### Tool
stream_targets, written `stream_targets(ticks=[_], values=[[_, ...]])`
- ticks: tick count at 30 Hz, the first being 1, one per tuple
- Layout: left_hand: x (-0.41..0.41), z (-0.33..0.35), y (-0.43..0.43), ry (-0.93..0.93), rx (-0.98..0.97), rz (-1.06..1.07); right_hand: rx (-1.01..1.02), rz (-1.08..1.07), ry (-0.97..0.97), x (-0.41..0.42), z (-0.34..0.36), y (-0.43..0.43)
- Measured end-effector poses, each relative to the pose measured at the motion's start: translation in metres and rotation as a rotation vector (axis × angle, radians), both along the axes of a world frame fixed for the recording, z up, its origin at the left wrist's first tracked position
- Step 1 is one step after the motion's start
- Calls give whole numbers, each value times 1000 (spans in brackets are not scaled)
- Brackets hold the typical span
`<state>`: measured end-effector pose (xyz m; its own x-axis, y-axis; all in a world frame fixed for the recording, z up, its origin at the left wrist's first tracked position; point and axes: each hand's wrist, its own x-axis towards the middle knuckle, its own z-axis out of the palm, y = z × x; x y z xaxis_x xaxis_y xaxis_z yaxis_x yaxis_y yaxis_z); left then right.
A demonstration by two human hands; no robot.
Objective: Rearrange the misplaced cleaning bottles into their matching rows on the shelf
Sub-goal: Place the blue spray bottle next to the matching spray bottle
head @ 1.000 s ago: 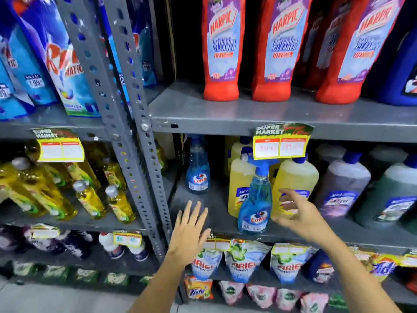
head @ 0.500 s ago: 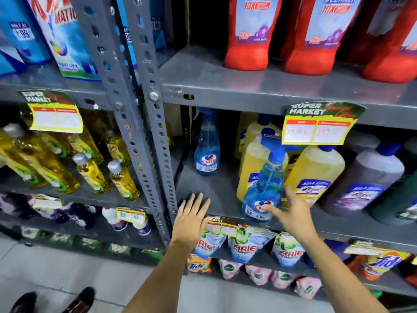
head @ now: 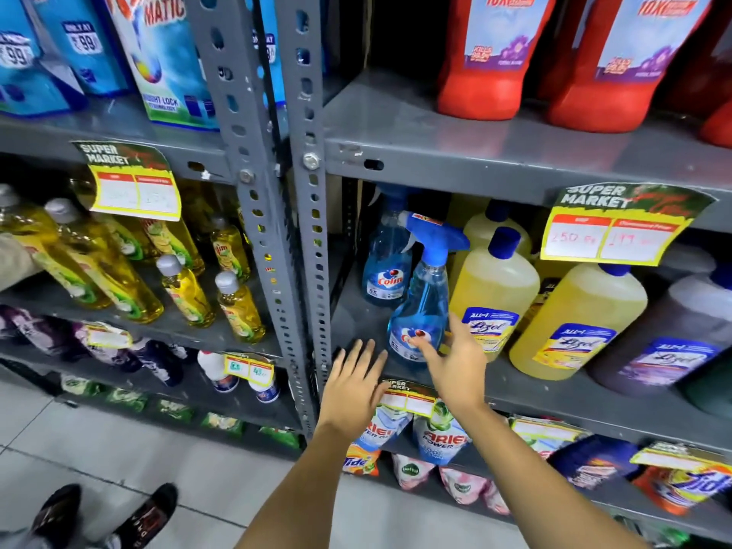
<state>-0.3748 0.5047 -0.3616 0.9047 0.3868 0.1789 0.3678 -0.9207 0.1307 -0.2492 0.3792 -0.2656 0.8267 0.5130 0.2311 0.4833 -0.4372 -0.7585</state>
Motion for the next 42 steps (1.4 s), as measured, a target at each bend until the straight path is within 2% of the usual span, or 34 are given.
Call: stream_targets(ticks=[3,8,18,30,42], values=[[-1,-1,2,-3,-1,6,-26,33,-13,0,7,13],[-1,1,-1,-23,-20,14,-220,151,54,14,35,23],[-2,-2,-4,-108,-65,35,-135,155,129,26,55,50],[-3,-4,-11,-181,-84,89,-154,284,159,24,57,58],[-4,-3,-11,-176,-90,93,-195,204,81,13,56,61]])
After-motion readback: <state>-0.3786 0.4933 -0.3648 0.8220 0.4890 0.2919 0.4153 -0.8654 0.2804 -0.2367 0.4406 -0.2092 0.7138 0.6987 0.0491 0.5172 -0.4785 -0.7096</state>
